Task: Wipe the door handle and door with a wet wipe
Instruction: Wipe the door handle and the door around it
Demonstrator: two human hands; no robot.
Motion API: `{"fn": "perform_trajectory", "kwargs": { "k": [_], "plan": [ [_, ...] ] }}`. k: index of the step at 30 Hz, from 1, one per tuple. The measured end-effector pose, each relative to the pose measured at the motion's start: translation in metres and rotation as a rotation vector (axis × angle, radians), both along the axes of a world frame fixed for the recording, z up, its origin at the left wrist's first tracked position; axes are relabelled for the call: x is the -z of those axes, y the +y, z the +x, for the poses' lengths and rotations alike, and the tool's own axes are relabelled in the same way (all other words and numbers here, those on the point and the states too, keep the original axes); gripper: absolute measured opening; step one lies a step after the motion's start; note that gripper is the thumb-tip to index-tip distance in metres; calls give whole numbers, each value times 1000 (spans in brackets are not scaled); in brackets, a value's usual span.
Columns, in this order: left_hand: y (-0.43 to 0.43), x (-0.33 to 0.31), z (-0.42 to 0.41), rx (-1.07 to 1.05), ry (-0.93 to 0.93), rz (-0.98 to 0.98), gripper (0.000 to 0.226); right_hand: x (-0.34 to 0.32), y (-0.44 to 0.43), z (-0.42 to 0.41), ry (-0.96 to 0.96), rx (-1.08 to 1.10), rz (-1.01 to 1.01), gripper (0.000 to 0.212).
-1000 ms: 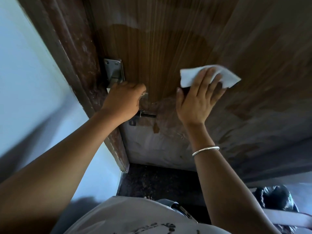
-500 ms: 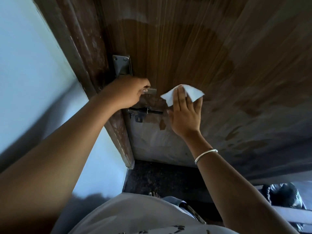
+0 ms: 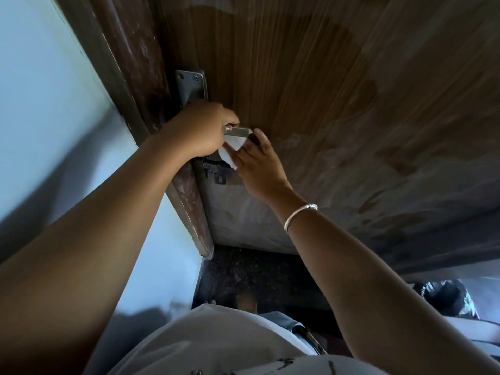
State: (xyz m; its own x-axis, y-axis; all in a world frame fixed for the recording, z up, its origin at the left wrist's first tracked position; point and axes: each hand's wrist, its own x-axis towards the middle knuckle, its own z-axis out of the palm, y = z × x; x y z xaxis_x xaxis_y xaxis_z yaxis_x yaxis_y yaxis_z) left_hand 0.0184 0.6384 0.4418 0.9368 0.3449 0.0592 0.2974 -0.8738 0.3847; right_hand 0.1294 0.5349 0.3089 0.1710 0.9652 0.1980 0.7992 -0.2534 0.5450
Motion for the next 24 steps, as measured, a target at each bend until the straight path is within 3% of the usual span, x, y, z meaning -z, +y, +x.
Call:
{"fn": "perform_trajectory", "kwargs": {
  "k": [4, 8, 14, 20, 24],
  "plan": [
    [-3, 3, 0, -27, -25, 25, 35, 8, -57, 26, 262, 184, 258, 66],
    [-7, 4, 4, -58, -31, 44, 35, 15, -83, 43, 271, 403, 457, 75],
    [-5, 4, 2, -51, -54, 73, 35, 41, -76, 25, 271, 156, 319, 73],
    [-4, 5, 3, -61, -59, 79, 32, -7, -64, 59, 183, 408, 783, 78],
    [-3, 6, 4, -56, -53, 95, 34, 5, -55, 34, 278, 295, 654, 80]
  ]
}}
